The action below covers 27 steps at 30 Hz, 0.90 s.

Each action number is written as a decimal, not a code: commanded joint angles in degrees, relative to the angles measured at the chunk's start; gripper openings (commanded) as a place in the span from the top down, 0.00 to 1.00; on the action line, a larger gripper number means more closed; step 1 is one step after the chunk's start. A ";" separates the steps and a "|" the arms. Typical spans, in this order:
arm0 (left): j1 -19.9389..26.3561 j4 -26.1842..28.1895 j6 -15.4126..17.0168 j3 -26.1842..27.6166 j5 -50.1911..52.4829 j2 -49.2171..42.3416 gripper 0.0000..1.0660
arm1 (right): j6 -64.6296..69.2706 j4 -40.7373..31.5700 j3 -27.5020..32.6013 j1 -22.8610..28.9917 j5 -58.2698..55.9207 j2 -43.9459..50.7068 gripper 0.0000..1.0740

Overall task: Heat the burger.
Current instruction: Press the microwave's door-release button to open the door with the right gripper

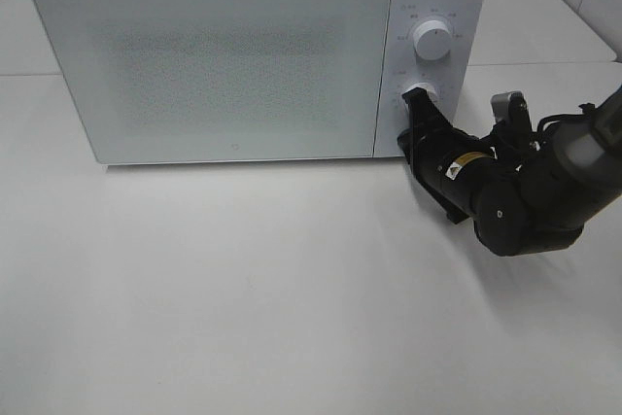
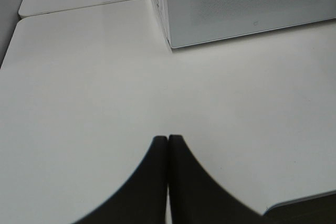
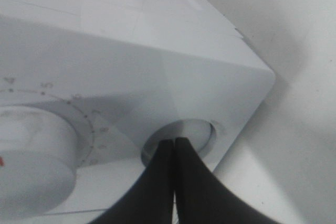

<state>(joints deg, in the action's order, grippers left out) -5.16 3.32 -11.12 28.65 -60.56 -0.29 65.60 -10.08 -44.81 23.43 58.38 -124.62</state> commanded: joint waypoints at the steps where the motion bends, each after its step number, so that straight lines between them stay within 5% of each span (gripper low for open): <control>1: 0.11 -0.06 0.34 -0.11 0.86 -1.15 1.00 | 0.40 -0.57 -2.64 -0.17 8.48 1.09 1.00; 27: 0.11 -0.06 0.34 -0.11 0.86 -1.15 1.00 | 0.40 -0.17 -6.93 -0.17 6.13 1.20 1.00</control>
<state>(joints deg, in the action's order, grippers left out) -5.16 3.32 -11.12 28.65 -60.56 -0.29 65.83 -11.92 -47.56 23.43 53.80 -124.68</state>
